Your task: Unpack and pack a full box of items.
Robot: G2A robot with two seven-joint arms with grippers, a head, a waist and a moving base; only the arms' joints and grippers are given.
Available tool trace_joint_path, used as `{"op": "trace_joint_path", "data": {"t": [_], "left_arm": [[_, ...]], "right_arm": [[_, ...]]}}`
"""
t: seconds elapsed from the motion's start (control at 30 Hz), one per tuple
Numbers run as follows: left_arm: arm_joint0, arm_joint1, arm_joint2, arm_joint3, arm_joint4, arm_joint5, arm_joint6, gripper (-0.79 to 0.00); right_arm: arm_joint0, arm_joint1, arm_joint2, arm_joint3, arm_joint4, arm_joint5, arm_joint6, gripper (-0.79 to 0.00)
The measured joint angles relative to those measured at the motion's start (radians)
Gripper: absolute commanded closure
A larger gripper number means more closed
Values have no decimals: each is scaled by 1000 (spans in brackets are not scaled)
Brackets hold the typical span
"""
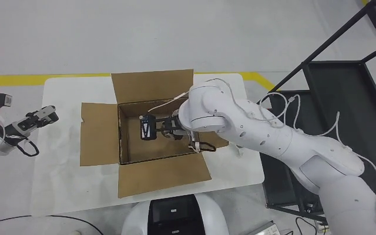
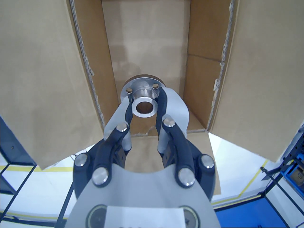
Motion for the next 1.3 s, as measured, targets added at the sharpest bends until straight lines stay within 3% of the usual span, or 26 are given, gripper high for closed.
{"op": "trace_joint_path", "data": {"t": [0.17, 0.7, 0.87, 1.07, 1.1, 1.13, 1.17, 1.2, 1.23, 1.27, 1.3], "left_arm": [[0, 0, 0, 0, 0, 0, 0, -785], [13, -2, 6, -22, 4, 4, 3, -785], [63, -8, 30, -107, -118, 33, -96, -785], [53, -14, 75, -142, -123, 94, -154, -785], [47, -15, 82, -141, -121, 99, -158, -733], [37, -17, 92, -135, -116, 104, -163, -616], [29, -18, 98, -128, -108, 105, -164, -317], [21, -20, 104, -119, -98, 102, -162, -219], [10, -22, 111, -110, -83, 96, -156, -65], [3, -23, 116, -104, -73, 91, -151, 0], [-3, -25, 121, -99, -64, 89, -148, 0]], "right_arm": [[32, 65, -44, -44, 34, 40, 40, 0], [31, 64, -43, -43, 34, 39, 39, 0], [31, 64, -43, -43, 34, 39, 39, 0], [31, 64, -43, -43, 34, 39, 39, 0], [31, 64, -43, -43, 34, 39, 39, 0], [31, 64, -43, -43, 34, 39, 39, 0], [31, 64, -43, -43, 34, 39, 39, 0], [31, 64, -43, -43, 34, 39, 39, 0], [31, 64, -43, -43, 34, 39, 39, 0], [31, 64, -43, -43, 34, 39, 39, 0], [31, 64, -43, -43, 34, 39, 39, 0]]}}
